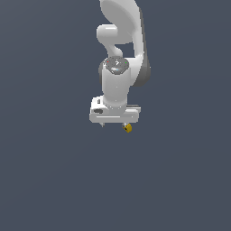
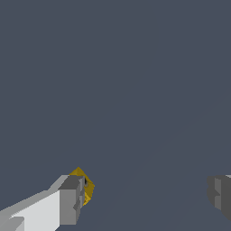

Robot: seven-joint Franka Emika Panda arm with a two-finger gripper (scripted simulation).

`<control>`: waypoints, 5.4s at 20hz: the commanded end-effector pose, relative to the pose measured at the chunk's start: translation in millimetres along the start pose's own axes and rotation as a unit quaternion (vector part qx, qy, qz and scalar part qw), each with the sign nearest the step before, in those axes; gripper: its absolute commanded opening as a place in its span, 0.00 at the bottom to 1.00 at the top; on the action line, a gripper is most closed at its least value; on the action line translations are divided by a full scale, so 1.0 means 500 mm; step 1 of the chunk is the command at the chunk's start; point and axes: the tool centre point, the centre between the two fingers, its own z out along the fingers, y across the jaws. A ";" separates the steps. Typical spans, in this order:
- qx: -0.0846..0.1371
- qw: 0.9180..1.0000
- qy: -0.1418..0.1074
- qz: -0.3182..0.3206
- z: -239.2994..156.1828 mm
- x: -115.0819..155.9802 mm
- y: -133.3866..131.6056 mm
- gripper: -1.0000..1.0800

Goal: Pick up the object and move it to a goal position.

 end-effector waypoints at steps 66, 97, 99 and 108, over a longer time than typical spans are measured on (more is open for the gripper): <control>0.024 0.941 -0.005 -0.338 0.260 -0.154 -0.172 0.96; 0.025 0.941 -0.005 -0.339 0.152 -0.051 -0.095 0.00; 0.025 0.941 -0.005 -0.339 0.127 -0.028 -0.077 0.00; 0.025 0.941 -0.004 -0.339 0.014 0.080 0.002 0.00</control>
